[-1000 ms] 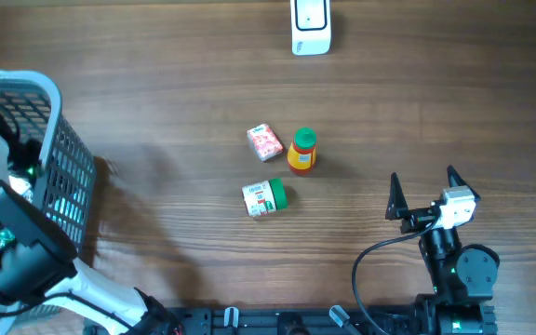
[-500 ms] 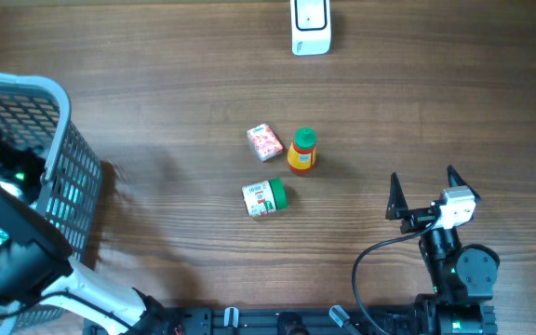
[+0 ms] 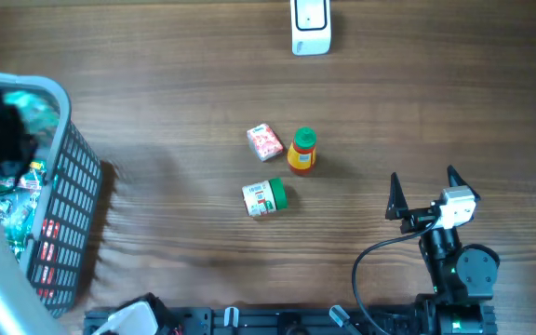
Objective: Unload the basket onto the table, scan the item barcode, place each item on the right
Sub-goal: 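Grasp the mint wet-wipe pack in the basket with the left gripper, then drop the wet-wipe pack beside the jar and withdraw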
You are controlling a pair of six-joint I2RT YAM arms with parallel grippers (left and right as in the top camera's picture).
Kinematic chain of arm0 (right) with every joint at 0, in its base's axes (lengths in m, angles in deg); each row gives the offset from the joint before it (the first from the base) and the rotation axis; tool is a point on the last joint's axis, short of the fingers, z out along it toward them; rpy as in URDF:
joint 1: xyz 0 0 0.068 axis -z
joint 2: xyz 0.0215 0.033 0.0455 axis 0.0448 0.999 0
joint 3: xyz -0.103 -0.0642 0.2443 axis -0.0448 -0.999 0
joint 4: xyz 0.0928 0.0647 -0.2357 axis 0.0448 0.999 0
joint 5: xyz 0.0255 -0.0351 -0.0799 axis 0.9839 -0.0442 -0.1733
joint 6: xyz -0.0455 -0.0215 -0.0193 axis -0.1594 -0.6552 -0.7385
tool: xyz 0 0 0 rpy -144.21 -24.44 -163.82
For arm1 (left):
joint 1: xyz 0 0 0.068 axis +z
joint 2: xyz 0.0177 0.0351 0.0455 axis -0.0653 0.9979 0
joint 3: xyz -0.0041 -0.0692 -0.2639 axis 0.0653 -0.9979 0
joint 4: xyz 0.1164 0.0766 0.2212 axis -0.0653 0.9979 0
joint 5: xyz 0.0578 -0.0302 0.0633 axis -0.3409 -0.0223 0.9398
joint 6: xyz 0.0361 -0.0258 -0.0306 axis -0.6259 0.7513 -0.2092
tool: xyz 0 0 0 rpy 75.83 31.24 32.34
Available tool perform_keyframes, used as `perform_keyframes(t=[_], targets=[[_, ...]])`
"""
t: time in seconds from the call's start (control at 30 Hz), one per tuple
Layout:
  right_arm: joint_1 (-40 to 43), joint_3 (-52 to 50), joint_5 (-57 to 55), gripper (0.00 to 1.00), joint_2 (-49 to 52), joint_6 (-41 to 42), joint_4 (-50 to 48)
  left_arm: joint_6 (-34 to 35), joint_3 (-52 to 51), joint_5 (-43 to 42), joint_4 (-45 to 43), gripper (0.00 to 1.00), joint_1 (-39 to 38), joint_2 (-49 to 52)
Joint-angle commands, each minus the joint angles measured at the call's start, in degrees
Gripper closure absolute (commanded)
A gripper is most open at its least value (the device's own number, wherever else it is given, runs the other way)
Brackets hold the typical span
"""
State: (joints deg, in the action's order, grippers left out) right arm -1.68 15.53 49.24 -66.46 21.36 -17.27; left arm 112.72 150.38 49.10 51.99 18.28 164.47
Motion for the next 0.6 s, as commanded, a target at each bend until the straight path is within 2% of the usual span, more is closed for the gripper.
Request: perform_keyframes(t=[0.0,0.1,0.17,0.2,0.23,0.3,0.37,0.43,0.57], targets=[[-0.28,-0.07,-0.35,0.0,-0.2,0.26,-0.22,-12.48,0.7,-0.02,-5.66,0.96,-19.41,0.98],[-0.28,-0.07,-0.35,0.0,-0.2,0.24,-0.22,-18.56,0.7,1.53,-8.81,0.96,-33.73,4.42],[-0.28,-0.07,-0.37,0.0,-0.2,0.24,-0.22,-18.56,0.7,8.72,-7.41,0.96,-41.35,7.52],[-0.28,-0.07,-0.37,0.0,-0.2,0.26,-0.22,-17.97,0.7,15.98,-3.96,0.96,-46.77,11.17],[-0.28,-0.07,-0.37,0.0,-0.2,0.26,-0.22,-16.11,0.7,17.88,-1.97,0.96,-48.63,13.09],[-0.28,-0.07,-0.37,0.0,-0.2,0.26,-0.22,-7.19,0.7,20.0,3.23,0.96,-51.06,17.84],[-0.28,-0.07,-0.37,0.0,-0.2,0.26,-0.22,1.77,0.5,18.4,7.06,0.96,-52.46,23.8],[-0.28,-0.07,-0.37,0.0,-0.2,0.26,-0.22,6.38,-1.01,17.55,7.15,0.96,-53.79,28.92],[-0.28,-0.07,-0.35,0.0,-0.2,0.24,-0.22,22.69,-6.82,17.14,6.4,0.96,-54.38,36.37]])
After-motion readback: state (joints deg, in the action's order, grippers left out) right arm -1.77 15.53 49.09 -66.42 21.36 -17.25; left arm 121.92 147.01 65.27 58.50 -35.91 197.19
